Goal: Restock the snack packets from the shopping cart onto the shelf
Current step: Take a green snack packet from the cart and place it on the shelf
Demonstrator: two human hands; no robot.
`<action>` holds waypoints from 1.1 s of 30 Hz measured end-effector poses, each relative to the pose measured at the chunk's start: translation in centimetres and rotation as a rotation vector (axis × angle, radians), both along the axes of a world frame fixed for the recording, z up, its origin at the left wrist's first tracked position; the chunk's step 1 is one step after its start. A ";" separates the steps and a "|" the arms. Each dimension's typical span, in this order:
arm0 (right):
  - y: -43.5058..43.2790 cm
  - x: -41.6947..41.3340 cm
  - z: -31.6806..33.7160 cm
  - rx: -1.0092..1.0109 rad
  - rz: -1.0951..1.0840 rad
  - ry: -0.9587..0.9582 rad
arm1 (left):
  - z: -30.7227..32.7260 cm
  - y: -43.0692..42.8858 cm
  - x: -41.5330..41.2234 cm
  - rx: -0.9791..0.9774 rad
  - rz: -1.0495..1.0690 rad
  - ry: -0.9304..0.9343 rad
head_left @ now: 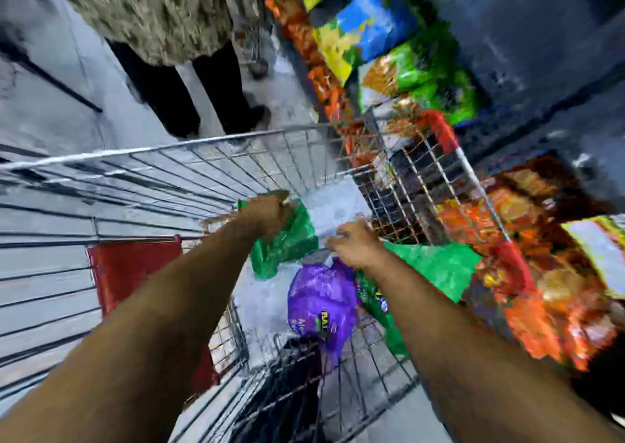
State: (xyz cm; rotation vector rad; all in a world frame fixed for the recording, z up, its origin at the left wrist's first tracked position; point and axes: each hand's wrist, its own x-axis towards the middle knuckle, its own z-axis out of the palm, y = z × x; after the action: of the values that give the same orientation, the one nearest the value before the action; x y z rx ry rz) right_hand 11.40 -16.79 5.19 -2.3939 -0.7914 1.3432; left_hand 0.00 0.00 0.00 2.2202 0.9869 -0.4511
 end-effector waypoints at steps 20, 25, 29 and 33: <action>3.7 -2.1 -7.1 -0.032 -1.205 0.676 | -2.1 4.1 3.8 -0.635 0.072 0.243; 2.2 -0.5 -3.6 0.103 -1.203 0.600 | 1.7 4.3 2.4 -0.994 0.287 -0.005; 0.7 2.6 -0.5 0.246 -1.128 0.485 | 2.1 3.9 1.4 -1.297 0.523 -0.215; -0.6 5.0 0.8 0.382 -1.054 0.635 | 0.5 2.3 1.5 -0.980 0.477 -0.298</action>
State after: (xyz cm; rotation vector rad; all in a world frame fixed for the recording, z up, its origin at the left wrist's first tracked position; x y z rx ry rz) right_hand 16.39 -17.40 5.97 -1.4890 0.3460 1.1708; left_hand 1.51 2.26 0.47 1.0935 0.8345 -0.2755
